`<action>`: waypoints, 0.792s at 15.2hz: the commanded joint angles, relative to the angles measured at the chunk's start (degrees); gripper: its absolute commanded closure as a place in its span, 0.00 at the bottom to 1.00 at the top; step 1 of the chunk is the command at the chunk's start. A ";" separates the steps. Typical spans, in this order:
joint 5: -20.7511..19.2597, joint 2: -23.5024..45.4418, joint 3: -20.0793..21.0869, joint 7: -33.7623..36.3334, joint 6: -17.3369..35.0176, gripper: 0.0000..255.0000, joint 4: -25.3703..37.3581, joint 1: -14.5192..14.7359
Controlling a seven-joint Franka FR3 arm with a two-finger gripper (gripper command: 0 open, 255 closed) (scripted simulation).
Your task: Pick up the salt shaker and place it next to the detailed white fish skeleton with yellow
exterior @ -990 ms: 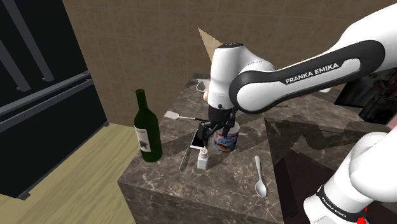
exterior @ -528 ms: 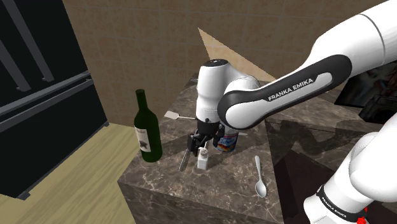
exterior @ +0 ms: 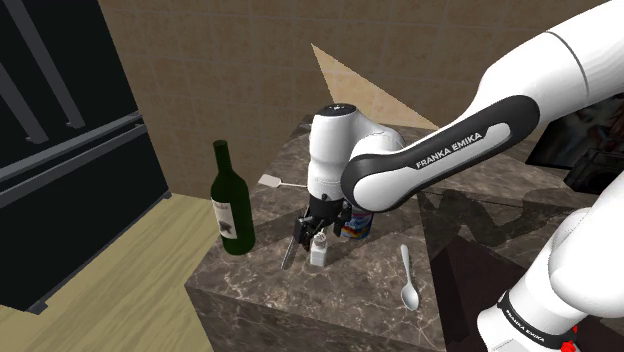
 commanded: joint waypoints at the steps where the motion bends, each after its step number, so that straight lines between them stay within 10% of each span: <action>1: -0.01 0.02 0.00 0.00 0.03 0.00 -0.01 0.00; 3: -0.01 0.01 0.00 0.00 0.01 0.00 0.00 0.00; 4: -0.01 0.01 0.00 0.00 0.01 1.00 0.00 0.00; 12: -0.01 0.01 0.00 0.01 0.02 1.00 0.00 0.00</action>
